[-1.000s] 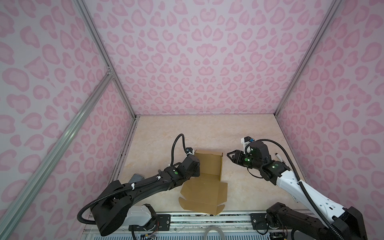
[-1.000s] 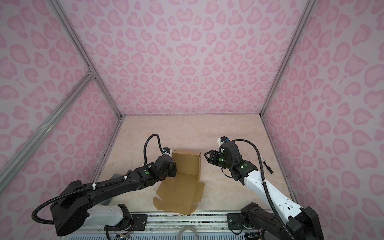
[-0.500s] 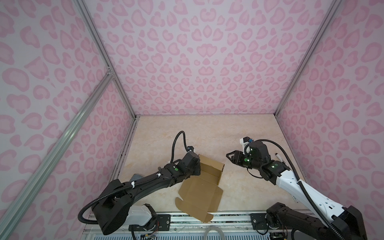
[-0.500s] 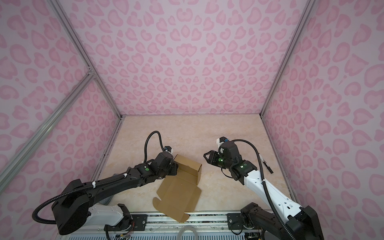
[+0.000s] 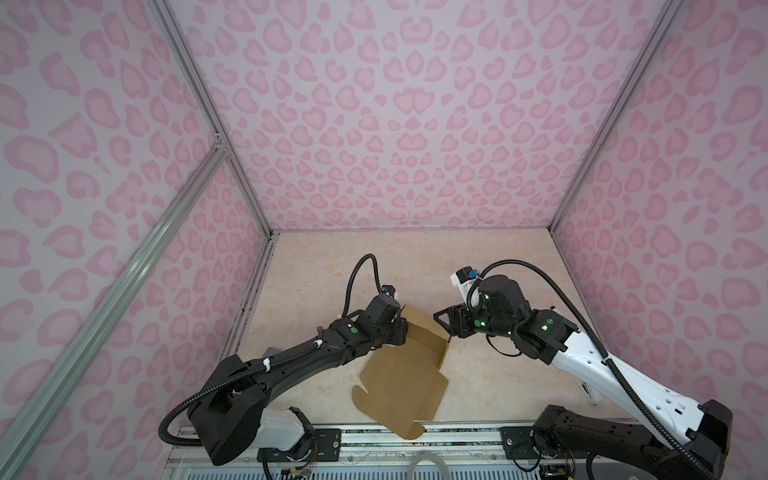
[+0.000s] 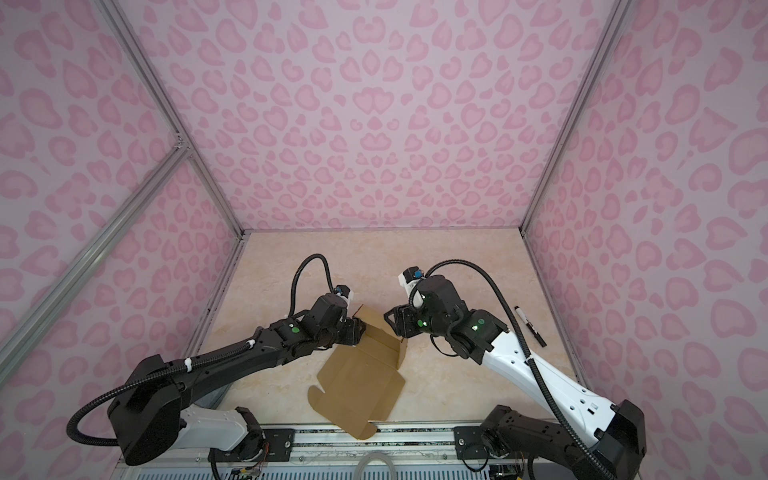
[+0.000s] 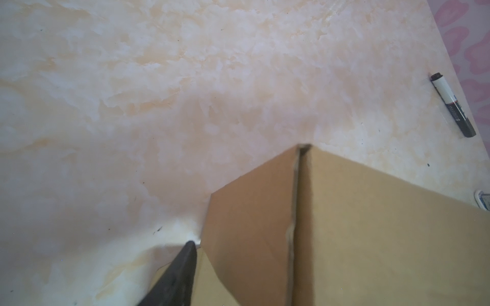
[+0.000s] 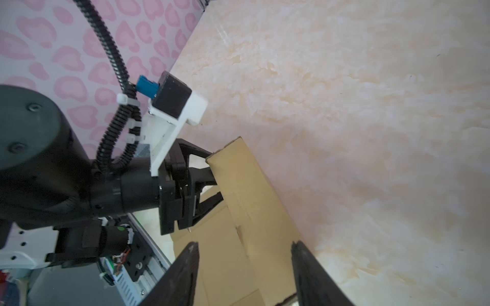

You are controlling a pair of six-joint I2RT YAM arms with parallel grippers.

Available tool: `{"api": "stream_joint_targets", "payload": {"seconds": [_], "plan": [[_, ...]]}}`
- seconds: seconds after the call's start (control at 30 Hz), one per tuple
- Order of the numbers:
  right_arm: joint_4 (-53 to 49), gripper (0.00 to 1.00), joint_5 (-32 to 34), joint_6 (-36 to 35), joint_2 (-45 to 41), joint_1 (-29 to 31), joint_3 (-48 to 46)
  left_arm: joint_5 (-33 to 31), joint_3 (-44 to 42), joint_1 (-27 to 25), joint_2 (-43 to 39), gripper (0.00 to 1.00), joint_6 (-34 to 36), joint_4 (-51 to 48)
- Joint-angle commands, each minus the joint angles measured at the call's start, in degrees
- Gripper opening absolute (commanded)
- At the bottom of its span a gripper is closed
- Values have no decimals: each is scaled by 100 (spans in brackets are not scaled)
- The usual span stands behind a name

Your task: Fold the paper box

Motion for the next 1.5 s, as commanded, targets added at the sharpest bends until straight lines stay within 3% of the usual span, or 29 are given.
{"api": "stream_joint_targets", "payload": {"seconds": [0.0, 0.07, 0.1, 0.13, 0.53, 0.67, 0.9, 1.13, 1.47], "plan": [[-658, 59, 814, -621, 104, 292, 143, -60, 31, 39, -202, 65, 170, -55], [-791, 59, 1027, -729, 175, 446, 213, -129, -40, 50, -340, 72, 162, -78], [-878, 59, 1219, -805, 221, 583, 288, -147, -76, 47, -419, 84, 171, -96], [-954, 60, 1400, -859, 262, 705, 345, -187, -102, 50, -489, 86, 176, -115], [-1468, 63, 2840, -1384, 1036, 1799, 1012, -1008, -570, 63, -1713, 87, 435, -302], [-1675, 65, 3021, -1567, 1341, 2009, 1220, -1383, -785, 163, -2174, 89, 370, -385], [-2065, 65, 3610, -1785, 1813, 2324, 1491, -1396, -1017, 380, -2569, 89, 259, -495], [-2568, 57, 4295, -1694, 2502, 2462, 1826, -1422, -1078, 406, -2589, 89, 233, -549], [-2508, 43, 4566, -1724, 2745, 2465, 1813, -1475, -1154, 406, -2608, 89, 214, -590]]}}
